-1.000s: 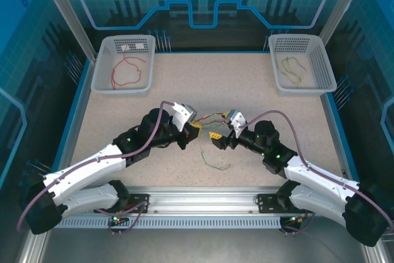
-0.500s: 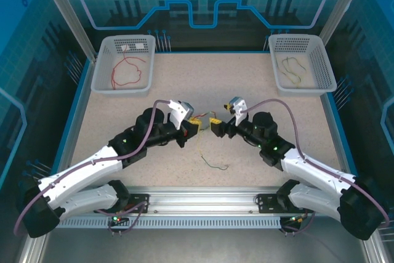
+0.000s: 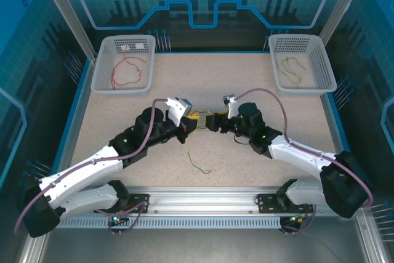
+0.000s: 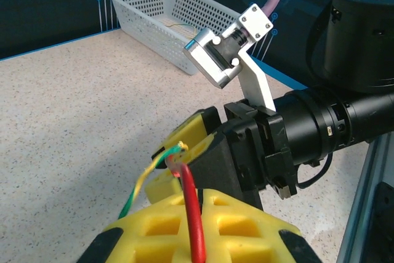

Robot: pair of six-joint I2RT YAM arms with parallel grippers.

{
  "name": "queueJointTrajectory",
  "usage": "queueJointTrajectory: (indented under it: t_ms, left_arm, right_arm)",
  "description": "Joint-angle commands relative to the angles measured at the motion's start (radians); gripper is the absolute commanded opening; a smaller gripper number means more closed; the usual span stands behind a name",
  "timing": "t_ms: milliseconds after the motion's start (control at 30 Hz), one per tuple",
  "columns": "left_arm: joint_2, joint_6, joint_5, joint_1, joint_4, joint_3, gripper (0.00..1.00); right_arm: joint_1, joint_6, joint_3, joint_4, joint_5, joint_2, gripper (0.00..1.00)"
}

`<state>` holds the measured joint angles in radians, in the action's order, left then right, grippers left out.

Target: Untangle the cables

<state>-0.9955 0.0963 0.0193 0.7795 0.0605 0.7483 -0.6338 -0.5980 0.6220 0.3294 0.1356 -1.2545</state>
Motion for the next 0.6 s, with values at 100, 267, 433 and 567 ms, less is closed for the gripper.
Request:
queueJointTrajectory:
  t_ms: [100,267,433,567]
  left_arm:
    - [0.041,-0.027,-0.051,-0.011,0.059,-0.028,0.0]
    - [0.107,0.004,-0.03,-0.039,0.088,-0.054,0.0]
    - [0.19,0.019,0.06,-0.078,0.134,-0.084,0.0]
    - [0.228,0.022,0.067,-0.117,0.105,-0.1,0.0]
  right_arm:
    - [-0.002,0.076,0.026,-0.023,-0.082,0.01,0.21]
    - [0.005,0.12,0.036,-0.092,-0.151,-0.017,0.14]
    - [0.046,0.088,0.048,-0.187,-0.229,-0.07,0.1]
    - [0.091,0.048,0.035,-0.186,-0.221,-0.084,0.1]
